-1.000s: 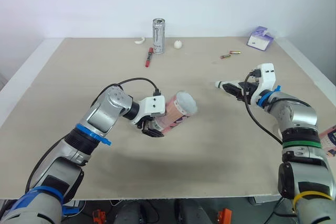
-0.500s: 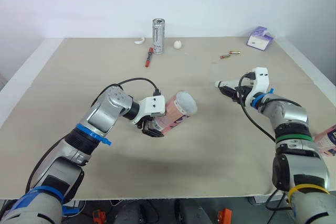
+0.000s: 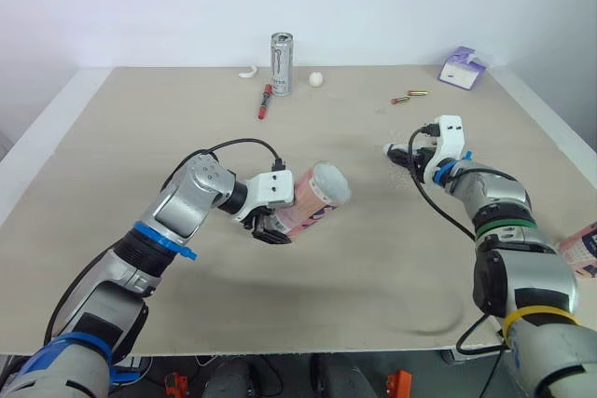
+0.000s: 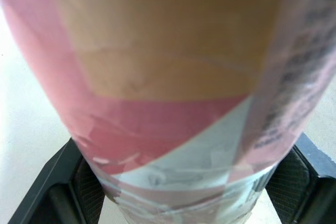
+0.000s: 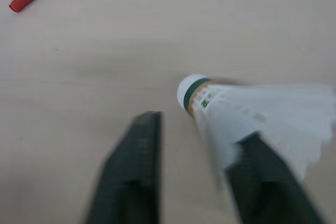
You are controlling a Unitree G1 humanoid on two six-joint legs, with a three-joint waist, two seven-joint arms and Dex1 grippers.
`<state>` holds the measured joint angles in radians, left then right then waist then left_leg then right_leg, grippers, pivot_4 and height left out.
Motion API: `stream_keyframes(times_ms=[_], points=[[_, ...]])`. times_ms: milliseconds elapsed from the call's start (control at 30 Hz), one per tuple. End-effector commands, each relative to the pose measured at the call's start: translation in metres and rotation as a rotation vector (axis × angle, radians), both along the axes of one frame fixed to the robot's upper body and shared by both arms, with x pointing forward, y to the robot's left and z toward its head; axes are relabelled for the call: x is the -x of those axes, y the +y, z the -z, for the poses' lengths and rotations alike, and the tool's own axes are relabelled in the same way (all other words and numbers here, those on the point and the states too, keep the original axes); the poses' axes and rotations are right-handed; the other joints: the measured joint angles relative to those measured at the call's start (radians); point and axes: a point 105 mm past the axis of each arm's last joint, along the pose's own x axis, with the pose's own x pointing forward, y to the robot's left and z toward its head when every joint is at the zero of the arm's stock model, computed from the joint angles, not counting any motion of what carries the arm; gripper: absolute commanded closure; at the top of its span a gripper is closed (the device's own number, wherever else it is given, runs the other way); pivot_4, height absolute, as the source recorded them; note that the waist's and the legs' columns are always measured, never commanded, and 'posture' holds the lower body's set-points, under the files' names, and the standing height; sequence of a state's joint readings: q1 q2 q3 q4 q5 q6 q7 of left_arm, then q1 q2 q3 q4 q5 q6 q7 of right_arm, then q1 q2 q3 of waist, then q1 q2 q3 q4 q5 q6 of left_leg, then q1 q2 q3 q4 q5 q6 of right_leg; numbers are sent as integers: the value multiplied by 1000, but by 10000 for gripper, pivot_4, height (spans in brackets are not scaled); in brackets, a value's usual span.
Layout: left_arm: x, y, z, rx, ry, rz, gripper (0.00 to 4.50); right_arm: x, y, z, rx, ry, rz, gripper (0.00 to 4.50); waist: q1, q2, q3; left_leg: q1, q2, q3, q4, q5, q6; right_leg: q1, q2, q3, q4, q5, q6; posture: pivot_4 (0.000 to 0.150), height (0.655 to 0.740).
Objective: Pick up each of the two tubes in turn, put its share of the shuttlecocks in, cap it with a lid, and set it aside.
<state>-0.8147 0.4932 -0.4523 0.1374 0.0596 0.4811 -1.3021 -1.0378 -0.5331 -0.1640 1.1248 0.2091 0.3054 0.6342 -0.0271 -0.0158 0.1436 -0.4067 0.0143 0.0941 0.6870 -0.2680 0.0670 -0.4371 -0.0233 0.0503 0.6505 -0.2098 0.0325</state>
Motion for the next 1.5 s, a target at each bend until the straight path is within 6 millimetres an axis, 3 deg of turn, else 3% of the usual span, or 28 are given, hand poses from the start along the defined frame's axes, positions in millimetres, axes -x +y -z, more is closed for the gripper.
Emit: stream_keyframes(times_ms=[33,267,367,533,633,767,900,1367,1500], points=[[6,4,15,-38,50,-1,7894,-4,0,-20,-4,-65,-4,43686,0,0,0,0,0,0,0,0,0,0,0,0,0,0,0,1500,7400],[5,2,15,-38,49,6,7894,-3,-2,-31,56,-132,-28,43686,0,0,0,0,0,0,0,0,0,0,0,0,0,0,0,1500,7400],[5,1,15,-36,49,13,7894,5,1,-59,263,-275,-125,43686,0,0,0,0,0,0,0,0,0,0,0,0,0,0,0,1500,7400],[3,-1,11,-25,43,13,7894,64,31,-128,644,-597,-386,43686,7,5,0,-4,-1,-2,0,-1,-1,-3,-2,-2,0,-1,1,1500,7400],[3,1,12,-27,45,14,7894,113,63,-145,849,-714,-628,43686,6,6,0,-3,-1,-2,0,-2,-1,-3,-1,-1,0,-2,1,1500,7400],[4,1,15,-30,50,19,7894,155,96,-148,972,-776,-844,43686,6,6,0,0,0,-2,1,-2,-1,1,0,-2,0,-2,1,1500,7400],[3,-1,13,-22,44,16,7894,183,115,-122,1084,-754,-1047,43686,7,4,0,1,1,-2,3,-2,0,2,0,-2,0,-1,1,1500,7400],[3,1,14,-18,46,-2,7894,177,123,-102,1080,-719,-1099,43686,7,4,0,0,0,-1,4,-2,0,1,0,-2,0,-1,0,1500,7400],[3,0,14,-18,47,-2,7894,177,122,-106,1079,-725,-1097,25870,7,4,0,0,0,-1,4,-2,0,1,0,-2,0,-1,0,1500,7400]])
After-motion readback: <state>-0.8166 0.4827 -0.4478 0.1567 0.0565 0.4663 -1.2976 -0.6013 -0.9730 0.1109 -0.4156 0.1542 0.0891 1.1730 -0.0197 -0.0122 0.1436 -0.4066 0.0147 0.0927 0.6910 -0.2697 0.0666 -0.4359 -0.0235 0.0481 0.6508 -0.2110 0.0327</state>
